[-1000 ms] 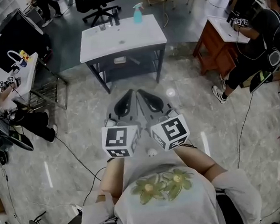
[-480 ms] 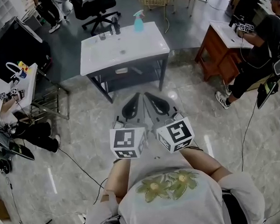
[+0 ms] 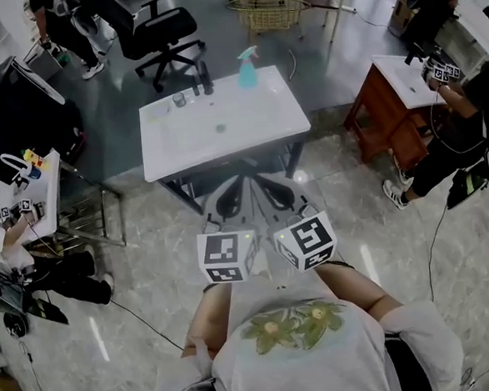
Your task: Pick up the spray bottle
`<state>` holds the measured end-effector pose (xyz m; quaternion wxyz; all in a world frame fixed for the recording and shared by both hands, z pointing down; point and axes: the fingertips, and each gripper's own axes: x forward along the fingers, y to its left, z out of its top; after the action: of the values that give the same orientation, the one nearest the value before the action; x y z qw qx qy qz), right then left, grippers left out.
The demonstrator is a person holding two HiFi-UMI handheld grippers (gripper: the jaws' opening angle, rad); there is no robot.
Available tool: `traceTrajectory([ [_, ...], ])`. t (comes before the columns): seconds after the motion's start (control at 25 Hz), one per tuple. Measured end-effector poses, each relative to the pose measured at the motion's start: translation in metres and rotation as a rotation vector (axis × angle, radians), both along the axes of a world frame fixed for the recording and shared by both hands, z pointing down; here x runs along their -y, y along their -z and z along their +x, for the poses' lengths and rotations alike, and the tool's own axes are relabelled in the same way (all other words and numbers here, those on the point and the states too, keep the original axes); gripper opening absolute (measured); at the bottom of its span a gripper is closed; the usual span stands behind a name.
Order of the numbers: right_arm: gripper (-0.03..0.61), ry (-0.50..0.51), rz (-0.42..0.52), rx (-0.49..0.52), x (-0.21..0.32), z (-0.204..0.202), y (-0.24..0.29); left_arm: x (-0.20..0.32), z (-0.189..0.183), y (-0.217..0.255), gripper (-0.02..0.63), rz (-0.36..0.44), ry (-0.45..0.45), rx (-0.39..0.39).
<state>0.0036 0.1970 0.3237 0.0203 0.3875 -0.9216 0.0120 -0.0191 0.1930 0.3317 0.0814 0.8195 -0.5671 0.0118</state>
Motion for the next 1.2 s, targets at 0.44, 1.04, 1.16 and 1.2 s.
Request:
traceTrajectory([
  [0.44, 0.023, -0.047, -0.022, -0.017, 0.098, -0.050, -0.013, 0.098, -0.048, -0.009, 0.009, -0.007, -0.049, -0.024],
  [1.04, 0.022, -0.061, -0.033, -0.048, 0.176, -0.054, -0.031, 0.174, -0.052, -0.026, 0.009, -0.045, -0.079, -0.046],
  [1.16, 0.023, -0.051, -0.034, -0.042, 0.202, -0.053, -0.029, 0.199, -0.050, -0.023, 0.009, -0.030, -0.106, -0.022],
  [1.2, 0.023, -0.052, -0.035, -0.042, 0.211, -0.053, -0.029, 0.208, -0.050, -0.023, 0.009, -0.028, -0.113, -0.014],
])
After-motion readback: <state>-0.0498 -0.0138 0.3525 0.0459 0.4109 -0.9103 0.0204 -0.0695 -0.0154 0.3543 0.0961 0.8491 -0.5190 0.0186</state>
